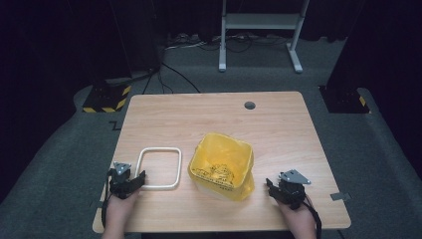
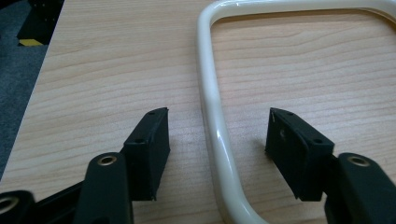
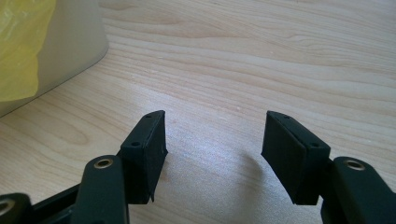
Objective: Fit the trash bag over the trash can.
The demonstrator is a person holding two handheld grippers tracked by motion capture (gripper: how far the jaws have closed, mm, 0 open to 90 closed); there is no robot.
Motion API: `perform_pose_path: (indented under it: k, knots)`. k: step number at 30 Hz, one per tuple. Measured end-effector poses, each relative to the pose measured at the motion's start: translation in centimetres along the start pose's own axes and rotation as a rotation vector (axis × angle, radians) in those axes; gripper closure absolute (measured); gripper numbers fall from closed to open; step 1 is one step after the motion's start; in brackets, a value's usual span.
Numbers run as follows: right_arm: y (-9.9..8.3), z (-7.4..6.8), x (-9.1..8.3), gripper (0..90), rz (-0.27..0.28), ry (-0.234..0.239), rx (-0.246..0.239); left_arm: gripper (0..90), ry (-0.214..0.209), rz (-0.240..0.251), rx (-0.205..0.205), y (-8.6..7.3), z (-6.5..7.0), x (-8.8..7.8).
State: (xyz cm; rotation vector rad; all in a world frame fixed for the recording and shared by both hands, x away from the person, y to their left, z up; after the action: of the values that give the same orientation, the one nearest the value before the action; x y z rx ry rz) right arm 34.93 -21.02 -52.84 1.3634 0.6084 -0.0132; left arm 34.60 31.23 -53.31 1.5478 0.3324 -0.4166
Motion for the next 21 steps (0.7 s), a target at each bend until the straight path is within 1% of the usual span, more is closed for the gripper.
perform_pose_path:
  k: [1, 4, 5, 7, 9, 10, 11, 12, 16, 17, 20, 21]
  knots:
    - [0.0, 0.01, 0.06, 39.4, -0.005, 0.0, 0.0, 42.8, 0.0, 0.012, 0.001, -0.1, 0.0, -0.01]
    - [0.01, 0.02, 0.32, 38.0, -0.031, 0.005, 0.001, 54.2, 0.008, 0.019, -0.003, -0.13, -0.03, -0.13]
    - [0.02, 0.02, 0.37, 38.0, -0.034, 0.005, 0.003, 59.2, 0.01, 0.022, -0.002, -0.15, -0.01, -0.16]
    - [0.01, 0.06, 0.39, 37.6, -0.036, 0.006, 0.013, 69.0, -0.004, 0.025, 0.008, -0.15, 0.11, -0.19]
    - [0.01, 0.2, 0.43, 36.6, -0.041, 0.008, 0.025, 77.6, 0.001, 0.027, 0.0, -0.16, 0.19, -0.2]
    - [0.01, 0.3, 0.46, 36.4, -0.042, 0.012, 0.033, 78.6, 0.004, 0.026, -0.006, -0.16, 0.14, -0.2]
    - [0.01, 0.49, 0.5, 35.7, -0.05, 0.018, 0.057, 80.7, 0.001, 0.026, -0.016, -0.16, 0.06, -0.21]
    - [0.0, 0.63, 0.54, 35.9, -0.049, 0.024, 0.068, 80.5, 0.001, 0.027, -0.019, -0.16, 0.04, -0.22]
    - [0.01, 0.59, 0.56, 35.6, -0.05, 0.016, 0.065, 81.3, 0.009, 0.032, -0.022, -0.18, 0.13, -0.3]
    - [0.02, 0.57, 0.58, 35.6, -0.051, 0.012, 0.067, 81.3, 0.009, 0.046, -0.019, -0.18, 0.16, -0.4]
    - [0.08, 0.58, 0.72, 35.5, -0.051, 0.006, 0.07, 81.3, -0.01, 0.082, -0.04, -0.2, 0.39, -0.72]
    - [0.09, 0.59, 0.73, 35.5, -0.051, 0.006, 0.071, 81.3, -0.012, 0.098, -0.04, -0.15, 0.5, -0.79]
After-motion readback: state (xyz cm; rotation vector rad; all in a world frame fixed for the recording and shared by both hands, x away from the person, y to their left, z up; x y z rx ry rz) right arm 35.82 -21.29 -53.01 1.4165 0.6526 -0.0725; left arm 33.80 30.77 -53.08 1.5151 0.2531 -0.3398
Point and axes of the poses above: each handheld gripper's, and its own axes: x roughly forward along the jaws, y roughly out of its top, z roughly to its right, the point moved 1 cm from there along x, roughly forward along the jaws, and after that the axes turned 14 degrees about z, right-handed, at the moved point
